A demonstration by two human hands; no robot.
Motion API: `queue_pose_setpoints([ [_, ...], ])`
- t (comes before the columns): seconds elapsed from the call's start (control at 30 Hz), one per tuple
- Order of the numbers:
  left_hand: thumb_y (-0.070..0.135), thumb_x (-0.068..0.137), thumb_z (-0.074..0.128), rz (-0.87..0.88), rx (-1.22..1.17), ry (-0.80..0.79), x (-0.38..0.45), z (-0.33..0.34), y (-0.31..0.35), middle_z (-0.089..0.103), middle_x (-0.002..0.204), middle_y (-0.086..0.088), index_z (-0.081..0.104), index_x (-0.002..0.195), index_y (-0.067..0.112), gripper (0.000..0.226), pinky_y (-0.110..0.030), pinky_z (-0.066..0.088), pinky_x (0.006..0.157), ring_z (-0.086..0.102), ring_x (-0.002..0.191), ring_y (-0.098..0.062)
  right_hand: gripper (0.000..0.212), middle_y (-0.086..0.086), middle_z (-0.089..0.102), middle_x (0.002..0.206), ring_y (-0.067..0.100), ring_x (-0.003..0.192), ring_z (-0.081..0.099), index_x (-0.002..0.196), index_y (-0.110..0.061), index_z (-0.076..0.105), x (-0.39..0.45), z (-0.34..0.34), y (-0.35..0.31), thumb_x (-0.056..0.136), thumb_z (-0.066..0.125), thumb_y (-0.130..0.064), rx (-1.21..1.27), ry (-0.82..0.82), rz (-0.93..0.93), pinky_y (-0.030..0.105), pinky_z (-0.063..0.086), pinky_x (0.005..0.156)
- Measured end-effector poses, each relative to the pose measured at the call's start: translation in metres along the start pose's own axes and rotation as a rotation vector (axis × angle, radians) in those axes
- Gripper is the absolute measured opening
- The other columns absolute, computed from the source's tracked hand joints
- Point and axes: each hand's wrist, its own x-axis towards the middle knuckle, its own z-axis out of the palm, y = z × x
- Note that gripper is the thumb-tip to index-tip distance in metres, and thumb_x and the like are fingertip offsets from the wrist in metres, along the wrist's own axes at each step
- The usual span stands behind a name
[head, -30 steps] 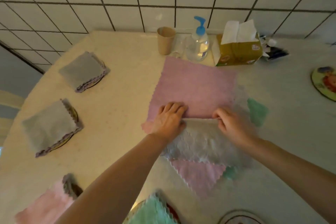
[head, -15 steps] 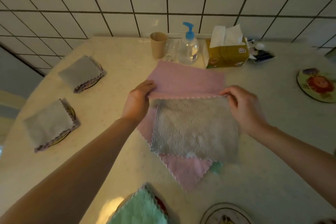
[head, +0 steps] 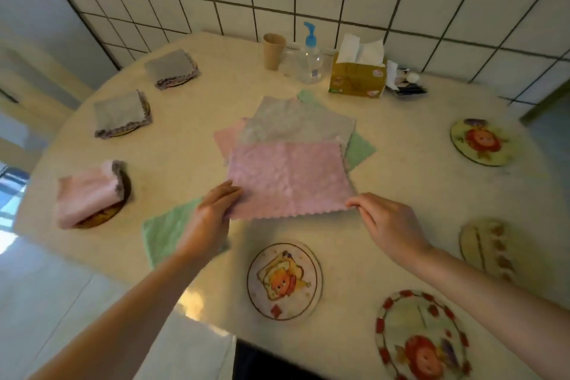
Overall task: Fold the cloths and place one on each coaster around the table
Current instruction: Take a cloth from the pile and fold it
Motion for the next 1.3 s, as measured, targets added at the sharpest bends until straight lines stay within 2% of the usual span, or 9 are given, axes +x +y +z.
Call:
queue_pose_setpoints([
  [0.2,0.013,0.095,0.046,-0.096,0.021,-0.199,-0.126,0.027,0.015,0.063,0.124,-0.009,0.069,0.115,0.012,0.03,-0.033,0.037,0.108,0.057,0.119,-0.028,0.028,-0.012,0.071,0.083,0.006,0.057,0.064,0.101,-0.022,0.065,-0.097,0.01,-0.003,0.079,0.071,-0.006,0.055,-0.294,-0.15,0.022,0.049,0.043],
  [0.27,0.025,0.097,0.035,-0.099,-0.014,-0.291,-0.153,0.03,0.02,0.066,0.117,-0.01,0.071,0.112,0.009,0.042,-0.026,0.033,0.105,0.061,0.113,-0.03,0.026,-0.013,0.069,0.08,0.007,0.055,0.061,0.1,-0.025,0.063,-0.121,0.009,-0.006,0.08,0.066,-0.007,0.081,-0.375,-0.154,0.025,0.047,0.041],
  [0.4,0.007,0.087,0.045,-0.105,-0.061,-0.423,-0.178,0.025,0.028,0.065,0.121,-0.002,0.069,0.116,0.012,0.038,-0.015,0.031,0.104,0.057,0.116,-0.018,0.022,-0.014,0.07,0.083,0.003,0.064,0.063,0.099,-0.025,0.065,-0.144,0.003,-0.013,0.087,0.047,-0.021,0.153,-0.486,-0.133,0.026,0.051,0.051],
  [0.57,-0.007,0.083,0.06,-0.279,-0.209,-0.429,-0.156,0.016,0.025,0.062,0.089,0.042,0.072,0.1,0.026,0.039,-0.002,0.041,0.081,0.06,0.094,0.008,0.015,-0.017,0.066,0.078,0.003,0.062,0.062,0.096,-0.025,0.066,-0.127,-0.004,-0.01,0.087,0.059,-0.015,0.284,-0.542,0.144,0.026,0.053,0.054],
  [0.63,0.0,0.083,0.065,-0.461,-0.328,-0.344,-0.136,0.016,0.02,0.07,0.078,0.023,0.072,0.084,0.028,0.029,-0.016,0.048,0.072,0.063,0.078,-0.001,0.014,-0.016,0.066,0.08,0.006,0.065,0.064,0.093,-0.022,0.066,-0.109,-0.003,-0.007,0.086,0.063,-0.01,0.355,-0.483,0.269,0.025,0.055,0.057],
  [0.7,0.011,0.084,0.07,-0.597,-0.42,-0.231,-0.115,0.014,0.014,0.06,0.066,0.001,0.069,0.076,0.006,0.009,-0.031,0.039,0.061,0.05,0.063,-0.02,0.012,-0.016,0.066,0.083,0.004,0.073,0.065,0.089,-0.022,0.065,-0.088,0.001,-0.003,0.085,0.066,-0.011,0.405,-0.363,0.384,0.018,0.054,0.064],
  [0.77,0.019,0.084,0.07,-0.692,-0.497,-0.162,-0.093,0.016,0.011,0.048,0.067,-0.008,0.062,0.079,-0.009,0.03,-0.03,0.03,0.062,0.041,0.064,-0.016,0.008,-0.014,0.066,0.083,0.0,0.079,0.063,0.087,-0.021,0.065,-0.067,0.01,0.003,0.084,0.068,-0.015,0.424,-0.256,0.495,0.012,0.05,0.066],
  [0.93,0.024,0.086,0.068,-0.937,-0.6,-0.053,-0.047,0.037,0.006,0.049,0.062,-0.008,0.059,0.066,0.003,0.031,-0.03,0.033,0.059,0.045,0.06,-0.02,0.01,0.001,0.071,0.085,0.018,0.082,0.067,0.091,-0.013,0.068,-0.029,0.046,0.03,0.082,0.07,-0.016,0.494,-0.149,0.796,0.038,0.055,0.077],
  [1.3,0.034,0.091,0.06,-0.971,-0.411,-0.031,-0.021,0.063,-0.007,0.067,0.081,-0.009,0.07,0.084,0.012,0.025,-0.036,0.048,0.068,0.06,0.076,-0.027,0.014,0.007,0.071,0.082,0.019,0.076,0.065,0.086,-0.007,0.07,-0.01,0.084,0.05,0.08,0.073,-0.019,0.383,-0.126,0.966,0.026,0.047,0.07],
])
